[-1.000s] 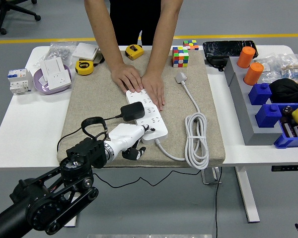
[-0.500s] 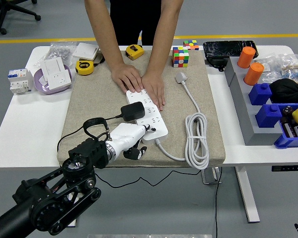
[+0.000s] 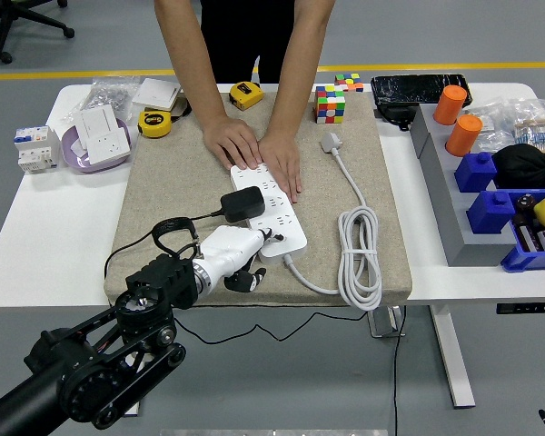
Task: Pick up the plug,place it near the board,insert it into the board,press the button
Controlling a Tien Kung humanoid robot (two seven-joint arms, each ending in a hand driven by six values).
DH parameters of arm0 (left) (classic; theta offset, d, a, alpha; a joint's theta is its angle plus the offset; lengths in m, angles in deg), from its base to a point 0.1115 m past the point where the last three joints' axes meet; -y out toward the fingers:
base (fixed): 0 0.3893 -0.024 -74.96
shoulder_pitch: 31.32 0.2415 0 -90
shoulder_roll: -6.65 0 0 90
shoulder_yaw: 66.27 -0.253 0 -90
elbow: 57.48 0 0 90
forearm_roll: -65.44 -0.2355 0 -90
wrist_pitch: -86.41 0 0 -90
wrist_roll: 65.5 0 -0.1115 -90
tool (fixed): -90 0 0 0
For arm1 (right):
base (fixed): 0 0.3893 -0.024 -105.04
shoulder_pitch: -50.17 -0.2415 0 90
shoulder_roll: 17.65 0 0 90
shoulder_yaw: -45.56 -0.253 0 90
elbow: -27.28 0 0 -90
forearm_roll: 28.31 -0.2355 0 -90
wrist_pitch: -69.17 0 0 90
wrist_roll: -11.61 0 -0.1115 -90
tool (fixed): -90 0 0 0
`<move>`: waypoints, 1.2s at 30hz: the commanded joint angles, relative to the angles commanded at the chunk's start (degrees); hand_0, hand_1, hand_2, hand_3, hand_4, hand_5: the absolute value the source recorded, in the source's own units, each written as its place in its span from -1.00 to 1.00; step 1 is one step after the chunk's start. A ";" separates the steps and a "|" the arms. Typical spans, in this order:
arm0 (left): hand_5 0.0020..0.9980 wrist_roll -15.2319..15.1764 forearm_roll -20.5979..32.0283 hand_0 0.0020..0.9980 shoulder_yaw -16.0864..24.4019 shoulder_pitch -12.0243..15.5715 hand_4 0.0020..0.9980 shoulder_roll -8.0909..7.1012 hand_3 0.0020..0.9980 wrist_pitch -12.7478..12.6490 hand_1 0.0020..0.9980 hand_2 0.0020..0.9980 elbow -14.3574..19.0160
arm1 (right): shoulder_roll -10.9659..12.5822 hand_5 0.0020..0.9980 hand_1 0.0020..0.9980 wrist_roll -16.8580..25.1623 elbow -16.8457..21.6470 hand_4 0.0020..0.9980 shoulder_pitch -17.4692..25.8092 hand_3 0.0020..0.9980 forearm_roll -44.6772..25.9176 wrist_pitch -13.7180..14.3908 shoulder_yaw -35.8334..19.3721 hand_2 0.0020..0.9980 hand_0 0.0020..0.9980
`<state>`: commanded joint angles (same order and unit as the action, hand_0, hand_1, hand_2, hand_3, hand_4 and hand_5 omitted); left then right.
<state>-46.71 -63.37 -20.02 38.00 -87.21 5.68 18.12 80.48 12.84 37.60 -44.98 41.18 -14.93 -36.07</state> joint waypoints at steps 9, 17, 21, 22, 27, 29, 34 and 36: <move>-1.00 0.13 -0.14 -0.76 -0.19 0.33 0.11 0.05 0.75 0.27 -0.91 -0.66 0.01 | -0.06 0.89 0.53 0.00 0.00 1.00 0.14 0.59 0.09 0.02 -0.09 0.50 0.52; -1.00 -2.09 3.82 -0.75 2.47 1.23 0.12 -0.15 0.46 -2.21 -0.89 -0.64 4.03 | -0.11 0.89 0.53 0.02 0.00 1.00 0.23 0.59 0.17 0.03 -0.14 0.50 0.52; -1.00 -3.13 14.01 -0.75 4.75 2.77 0.12 -0.59 0.46 0.68 -0.89 -0.64 9.68 | -0.22 0.89 0.53 0.00 0.00 1.00 0.38 0.59 0.19 0.04 -0.36 0.50 0.52; -1.00 -3.51 15.50 -0.71 5.26 3.10 0.17 -0.55 0.26 0.89 -0.80 -0.55 10.41 | -0.23 0.89 0.53 0.00 0.00 1.00 0.40 0.59 0.17 0.04 -0.36 0.50 0.52; -1.00 -9.47 27.79 -0.71 10.92 5.63 0.17 0.30 0.26 -2.20 -0.80 -0.55 13.69 | -0.38 0.89 0.53 -0.01 0.00 1.00 0.49 0.59 0.05 0.01 -0.09 0.50 0.52; -1.00 -12.33 32.49 -0.51 13.05 6.40 0.34 0.63 0.26 -4.19 -0.13 -0.03 13.92 | -0.45 0.89 0.53 -0.03 0.00 1.00 0.50 0.59 0.04 -0.01 0.02 0.50 0.52; -0.85 -19.00 44.41 -0.06 18.23 7.86 0.69 1.64 0.29 -6.47 0.28 0.23 12.87 | -0.60 0.89 0.53 -0.05 0.00 1.00 0.54 0.59 -0.08 -0.06 0.39 0.50 0.52; -0.85 -20.52 49.23 -0.06 20.33 8.16 0.69 1.97 0.29 -6.87 0.28 0.23 12.11 | -0.64 0.89 0.53 -0.06 0.00 1.00 0.56 0.59 -0.05 -0.06 0.39 0.50 0.52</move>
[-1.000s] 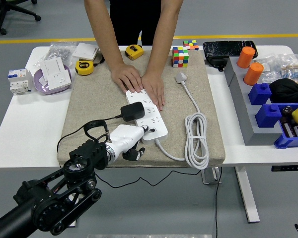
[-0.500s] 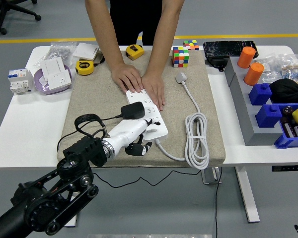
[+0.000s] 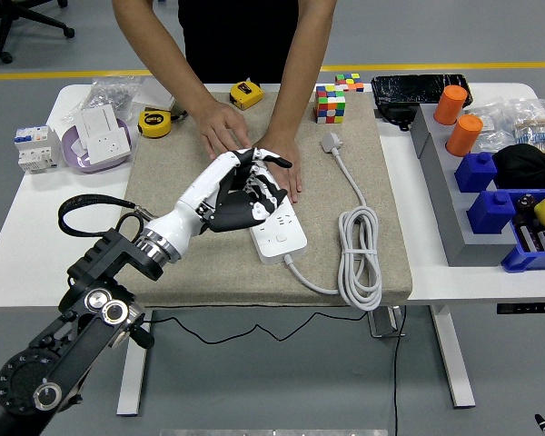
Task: Pick up the plug,place it near the board,insert it into the board,press the button
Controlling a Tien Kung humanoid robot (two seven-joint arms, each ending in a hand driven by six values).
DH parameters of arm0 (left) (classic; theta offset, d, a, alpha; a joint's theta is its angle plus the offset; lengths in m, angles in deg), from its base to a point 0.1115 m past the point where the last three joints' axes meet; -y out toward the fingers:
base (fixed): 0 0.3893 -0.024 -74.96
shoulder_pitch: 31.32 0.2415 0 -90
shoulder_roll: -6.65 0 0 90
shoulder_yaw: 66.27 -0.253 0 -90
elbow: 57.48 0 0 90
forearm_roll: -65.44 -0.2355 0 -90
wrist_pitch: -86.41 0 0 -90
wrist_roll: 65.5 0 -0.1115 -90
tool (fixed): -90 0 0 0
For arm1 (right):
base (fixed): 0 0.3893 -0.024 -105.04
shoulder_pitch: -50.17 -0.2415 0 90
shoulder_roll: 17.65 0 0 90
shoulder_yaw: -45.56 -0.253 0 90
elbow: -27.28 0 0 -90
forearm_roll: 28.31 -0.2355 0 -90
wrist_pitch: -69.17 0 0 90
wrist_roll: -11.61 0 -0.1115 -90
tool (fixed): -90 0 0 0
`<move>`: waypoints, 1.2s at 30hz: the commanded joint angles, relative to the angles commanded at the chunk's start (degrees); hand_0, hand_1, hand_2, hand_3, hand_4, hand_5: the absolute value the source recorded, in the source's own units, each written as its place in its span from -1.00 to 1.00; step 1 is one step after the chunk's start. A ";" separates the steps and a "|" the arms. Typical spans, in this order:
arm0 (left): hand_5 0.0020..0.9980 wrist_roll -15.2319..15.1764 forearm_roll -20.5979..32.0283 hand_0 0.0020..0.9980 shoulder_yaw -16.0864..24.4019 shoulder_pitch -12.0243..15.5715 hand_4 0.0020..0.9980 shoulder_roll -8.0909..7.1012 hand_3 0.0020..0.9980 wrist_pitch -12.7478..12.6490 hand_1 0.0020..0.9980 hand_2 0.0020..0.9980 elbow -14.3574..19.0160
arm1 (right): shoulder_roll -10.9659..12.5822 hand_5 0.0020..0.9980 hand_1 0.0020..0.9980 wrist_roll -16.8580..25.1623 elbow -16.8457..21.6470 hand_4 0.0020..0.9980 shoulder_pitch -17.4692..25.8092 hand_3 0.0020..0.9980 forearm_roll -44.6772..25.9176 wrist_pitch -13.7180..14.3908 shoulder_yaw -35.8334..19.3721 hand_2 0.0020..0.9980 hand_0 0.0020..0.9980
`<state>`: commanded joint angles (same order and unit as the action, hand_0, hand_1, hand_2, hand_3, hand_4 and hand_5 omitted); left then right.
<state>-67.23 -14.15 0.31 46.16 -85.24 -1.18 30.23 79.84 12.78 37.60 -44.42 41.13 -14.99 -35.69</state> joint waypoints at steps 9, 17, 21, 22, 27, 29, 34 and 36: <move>-0.78 -3.27 22.35 0.55 9.77 1.61 0.82 0.84 0.66 -0.57 0.70 0.63 -1.88 | 0.04 0.89 0.53 0.03 0.00 1.00 0.03 0.59 0.09 0.03 -0.04 0.50 0.52; 0.89 -5.40 39.39 1.00 12.94 2.96 1.00 1.37 1.00 -0.68 1.00 1.00 -4.13 | -0.10 0.89 0.53 0.16 0.00 1.00 -0.03 0.59 -0.29 0.00 0.18 0.50 0.52; 0.89 -6.05 40.87 1.00 14.42 3.57 1.00 1.83 1.00 -0.85 1.00 1.00 -4.96 | -0.12 0.89 0.53 0.21 0.00 1.00 -0.07 0.59 -0.42 -0.02 0.22 0.50 0.52; 0.97 -6.18 40.64 1.00 14.93 3.71 1.00 1.89 1.00 -1.07 1.00 1.00 -5.22 | -0.10 0.89 0.53 0.21 0.00 1.00 -0.05 0.59 -0.37 -0.01 0.15 0.50 0.52; 0.97 -6.19 39.44 1.00 16.01 3.84 1.00 1.89 1.00 -1.81 1.00 1.00 -6.10 | -0.06 0.89 0.53 0.13 0.00 1.00 0.07 0.59 -0.03 0.02 -0.26 0.50 0.52; 0.96 -6.05 38.68 1.00 16.46 3.96 1.00 1.89 1.00 -1.87 1.00 1.00 -6.09 | -0.07 0.89 0.53 0.15 0.00 1.00 0.08 0.59 -0.07 0.02 -0.28 0.50 0.52; 0.95 -5.23 34.93 1.00 17.13 3.97 1.00 1.86 1.00 -2.30 1.00 1.00 -6.24 | -0.07 0.89 0.53 0.22 0.00 1.00 -0.08 0.59 -0.24 0.01 -0.18 0.50 0.52; 0.95 -4.28 31.69 1.00 17.30 3.74 1.00 1.49 1.00 -2.89 1.00 1.00 -6.64 | -0.02 0.89 0.53 0.21 0.00 1.00 -0.10 0.59 -0.21 0.02 -0.23 0.50 0.52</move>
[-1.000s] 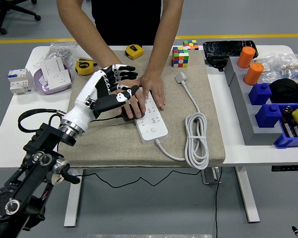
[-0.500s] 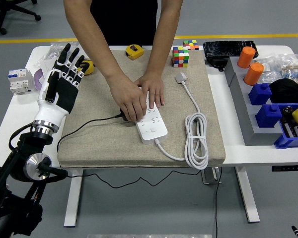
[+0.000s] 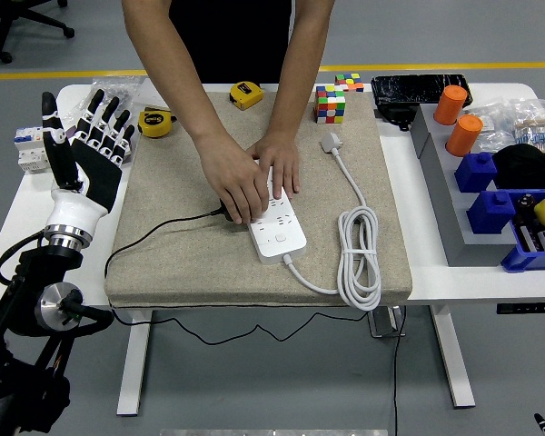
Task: Pick up the plug,place it near the board,insert it into the board,press the button
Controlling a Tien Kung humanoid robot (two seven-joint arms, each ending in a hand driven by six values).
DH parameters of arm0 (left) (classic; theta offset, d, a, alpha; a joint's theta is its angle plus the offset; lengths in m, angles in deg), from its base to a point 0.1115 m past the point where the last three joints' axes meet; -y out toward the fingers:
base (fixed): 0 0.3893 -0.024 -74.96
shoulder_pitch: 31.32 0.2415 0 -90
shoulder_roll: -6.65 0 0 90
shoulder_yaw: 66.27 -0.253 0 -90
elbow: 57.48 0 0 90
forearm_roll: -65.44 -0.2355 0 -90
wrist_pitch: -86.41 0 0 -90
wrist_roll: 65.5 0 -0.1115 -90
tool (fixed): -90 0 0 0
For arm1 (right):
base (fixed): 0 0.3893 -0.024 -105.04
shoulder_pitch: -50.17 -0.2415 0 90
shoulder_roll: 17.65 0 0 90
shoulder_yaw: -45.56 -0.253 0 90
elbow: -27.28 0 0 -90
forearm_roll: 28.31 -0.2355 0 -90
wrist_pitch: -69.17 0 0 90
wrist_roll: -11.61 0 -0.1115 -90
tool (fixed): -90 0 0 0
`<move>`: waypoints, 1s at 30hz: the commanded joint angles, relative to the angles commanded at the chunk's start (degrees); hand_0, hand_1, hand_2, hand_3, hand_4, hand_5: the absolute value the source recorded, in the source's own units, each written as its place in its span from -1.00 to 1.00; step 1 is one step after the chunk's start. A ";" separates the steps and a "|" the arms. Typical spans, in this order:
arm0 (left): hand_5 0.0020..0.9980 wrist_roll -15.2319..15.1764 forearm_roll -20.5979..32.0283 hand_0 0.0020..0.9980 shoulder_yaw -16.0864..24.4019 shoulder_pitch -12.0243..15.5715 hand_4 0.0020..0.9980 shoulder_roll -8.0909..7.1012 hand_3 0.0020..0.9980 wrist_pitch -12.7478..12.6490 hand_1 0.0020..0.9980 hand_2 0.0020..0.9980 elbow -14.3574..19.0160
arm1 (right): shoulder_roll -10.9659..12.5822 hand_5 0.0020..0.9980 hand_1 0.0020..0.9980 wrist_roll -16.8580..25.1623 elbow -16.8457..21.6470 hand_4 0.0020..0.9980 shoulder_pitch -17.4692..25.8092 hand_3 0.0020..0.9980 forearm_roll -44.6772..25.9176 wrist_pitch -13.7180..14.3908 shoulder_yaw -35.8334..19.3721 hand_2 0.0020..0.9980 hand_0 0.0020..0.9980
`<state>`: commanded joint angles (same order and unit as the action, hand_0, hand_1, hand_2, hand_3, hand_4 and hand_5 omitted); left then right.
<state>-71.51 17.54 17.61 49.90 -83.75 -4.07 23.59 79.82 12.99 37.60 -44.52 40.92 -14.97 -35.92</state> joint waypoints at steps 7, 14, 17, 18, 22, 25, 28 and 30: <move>0.31 6.90 -16.39 1.00 0.79 -2.07 1.00 -1.87 1.00 -1.90 1.00 1.00 -2.93 | 0.09 0.89 0.53 0.00 0.00 1.00 -0.01 0.59 0.00 0.03 -0.13 0.50 0.52; 0.23 12.06 -33.52 1.00 1.30 -4.44 1.00 -2.67 1.00 0.64 1.00 1.00 -4.54 | 0.05 0.89 0.53 0.00 0.00 1.00 -0.01 0.59 0.04 0.03 -0.18 0.50 0.52; 0.27 12.95 -40.97 1.00 -0.23 -5.47 1.00 -3.33 1.00 1.31 1.00 1.00 -5.21 | 0.16 0.89 0.53 -0.06 0.00 1.00 0.08 0.59 0.30 0.07 -0.43 0.50 0.52; 0.27 13.12 -43.57 1.00 -1.71 -6.09 1.00 -3.71 1.00 1.28 1.00 1.00 -5.58 | 0.23 0.89 0.53 -0.09 0.00 1.00 0.13 0.59 0.40 0.08 -0.55 0.50 0.52; 0.28 12.01 -53.26 1.00 -7.56 -8.58 1.00 -3.80 1.00 -1.41 1.00 1.00 -7.18 | 0.30 0.89 0.53 -0.13 0.00 1.00 0.06 0.59 0.36 0.07 -0.44 0.50 0.52; 0.28 11.53 -59.96 1.00 -11.29 -10.57 1.00 -2.82 1.00 -1.91 1.00 1.00 -8.70 | 0.26 0.89 0.53 0.00 0.00 1.00 -0.27 0.59 -0.27 0.02 0.46 0.50 0.52; 0.29 10.81 -67.04 1.00 -14.86 -12.92 1.00 -1.68 1.00 -2.53 1.00 0.97 -11.18 | 0.26 0.89 0.53 0.04 0.00 1.00 -0.42 0.59 -0.56 0.05 1.01 0.50 0.52; 0.29 10.13 -71.66 1.00 -16.92 -14.56 1.00 -0.69 1.00 -3.03 1.00 0.97 -13.35 | 0.29 0.89 0.53 -0.08 0.00 1.00 -0.45 0.59 -0.36 0.08 0.97 0.50 0.52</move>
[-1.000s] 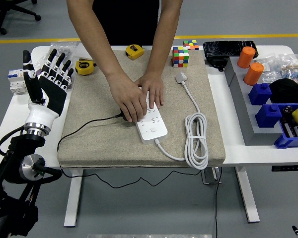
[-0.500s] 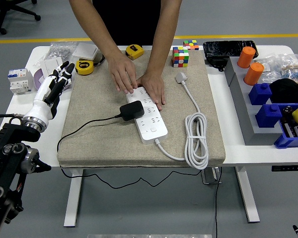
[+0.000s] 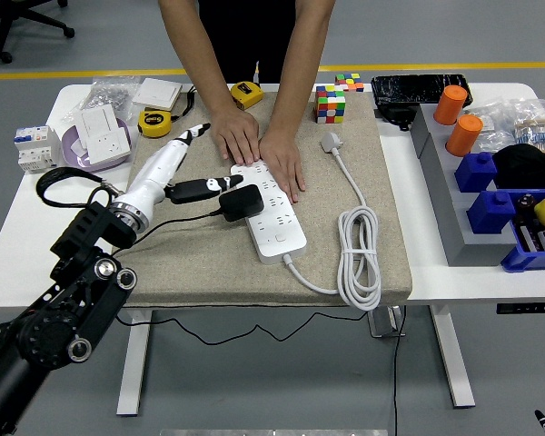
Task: Pick up the plug,place it near the board,insert it into the board,press the button
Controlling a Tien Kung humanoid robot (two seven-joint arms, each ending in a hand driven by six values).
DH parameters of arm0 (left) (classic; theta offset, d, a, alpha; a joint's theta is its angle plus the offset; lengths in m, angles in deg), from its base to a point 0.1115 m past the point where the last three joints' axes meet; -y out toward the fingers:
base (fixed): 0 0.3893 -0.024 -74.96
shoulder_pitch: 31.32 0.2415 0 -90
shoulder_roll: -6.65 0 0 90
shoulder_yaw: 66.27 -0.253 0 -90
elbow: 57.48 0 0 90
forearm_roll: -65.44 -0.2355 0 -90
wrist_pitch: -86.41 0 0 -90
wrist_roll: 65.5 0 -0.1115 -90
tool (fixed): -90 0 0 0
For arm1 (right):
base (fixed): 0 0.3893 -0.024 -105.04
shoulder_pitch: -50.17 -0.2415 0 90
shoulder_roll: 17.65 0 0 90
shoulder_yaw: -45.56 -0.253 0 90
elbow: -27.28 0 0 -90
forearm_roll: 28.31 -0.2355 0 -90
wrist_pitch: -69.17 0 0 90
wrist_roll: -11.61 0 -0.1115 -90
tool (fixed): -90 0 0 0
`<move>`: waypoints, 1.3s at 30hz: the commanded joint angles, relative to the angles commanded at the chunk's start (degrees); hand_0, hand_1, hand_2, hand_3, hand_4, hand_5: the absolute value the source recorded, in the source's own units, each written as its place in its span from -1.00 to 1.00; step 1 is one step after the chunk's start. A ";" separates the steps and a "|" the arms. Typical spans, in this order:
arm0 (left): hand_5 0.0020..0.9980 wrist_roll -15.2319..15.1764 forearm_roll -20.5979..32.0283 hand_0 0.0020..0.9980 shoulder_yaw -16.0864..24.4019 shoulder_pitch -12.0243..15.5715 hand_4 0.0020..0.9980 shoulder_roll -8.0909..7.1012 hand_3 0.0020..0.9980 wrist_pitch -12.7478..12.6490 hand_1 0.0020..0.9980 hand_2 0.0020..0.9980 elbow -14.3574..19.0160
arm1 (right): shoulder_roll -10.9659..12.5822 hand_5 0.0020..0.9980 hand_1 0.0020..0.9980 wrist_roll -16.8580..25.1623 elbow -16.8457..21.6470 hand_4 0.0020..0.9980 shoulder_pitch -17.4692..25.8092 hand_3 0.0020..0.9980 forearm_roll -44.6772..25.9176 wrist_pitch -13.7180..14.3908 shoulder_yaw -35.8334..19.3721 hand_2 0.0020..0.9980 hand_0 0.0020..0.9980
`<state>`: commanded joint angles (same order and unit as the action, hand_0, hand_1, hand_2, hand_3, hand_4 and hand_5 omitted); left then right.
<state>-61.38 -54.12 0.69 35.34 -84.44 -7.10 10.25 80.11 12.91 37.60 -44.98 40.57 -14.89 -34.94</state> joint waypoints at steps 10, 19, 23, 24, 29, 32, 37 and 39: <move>0.30 -3.81 -8.77 0.85 -1.40 -3.71 1.00 1.09 0.80 -3.79 0.94 0.81 -13.00 | 0.08 0.89 0.53 -0.40 0.00 1.00 0.10 0.59 0.50 0.17 0.57 0.50 0.52; 0.32 -4.48 -7.12 0.77 -2.33 -4.12 1.00 1.09 0.78 -4.43 0.85 0.79 -17.36 | 0.13 0.89 0.53 -0.47 0.00 1.00 0.10 0.59 0.40 0.19 1.11 0.50 0.52; 0.32 -4.89 -4.81 0.77 -4.40 -4.43 1.00 1.09 0.78 -4.53 0.85 0.78 -16.83 | 0.12 0.89 0.53 -0.35 0.00 1.00 -0.05 0.59 -0.04 0.13 1.68 0.50 0.52; 0.32 -4.95 -4.54 0.77 -4.67 -4.60 1.00 1.09 0.78 -4.56 0.85 0.78 -16.87 | 0.14 0.89 0.53 -0.35 0.00 1.00 -0.09 0.59 -0.03 0.13 1.70 0.50 0.52; 0.31 -5.62 -2.39 0.69 -6.26 -5.77 1.00 1.09 0.74 -5.53 0.76 0.68 -18.34 | 0.20 0.89 0.53 -0.48 0.00 1.00 -0.07 0.59 0.39 0.17 1.35 0.50 0.52; 0.31 -6.39 -0.89 0.69 -7.77 -6.39 1.00 1.09 0.74 -7.03 0.76 0.68 -19.50 | 0.24 0.89 0.53 -0.52 0.00 1.00 -0.07 0.59 0.52 0.15 1.27 0.50 0.52; -0.01 -6.67 0.45 0.53 -9.85 -6.80 1.00 1.09 0.57 -8.37 0.53 0.48 -21.15 | 0.23 0.89 0.53 -0.46 0.00 1.00 -0.12 0.59 0.47 0.13 1.27 0.50 0.52; -0.01 -6.74 1.40 0.53 -10.73 -6.88 1.00 1.09 0.57 -8.74 0.53 0.48 -21.66 | 0.20 0.89 0.53 -0.51 0.00 1.00 -0.08 0.59 0.64 0.13 1.12 0.50 0.52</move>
<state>-68.12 -52.72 -10.04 28.46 -83.35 -15.84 -11.41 80.32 12.41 37.60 -45.05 41.21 -14.76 -33.82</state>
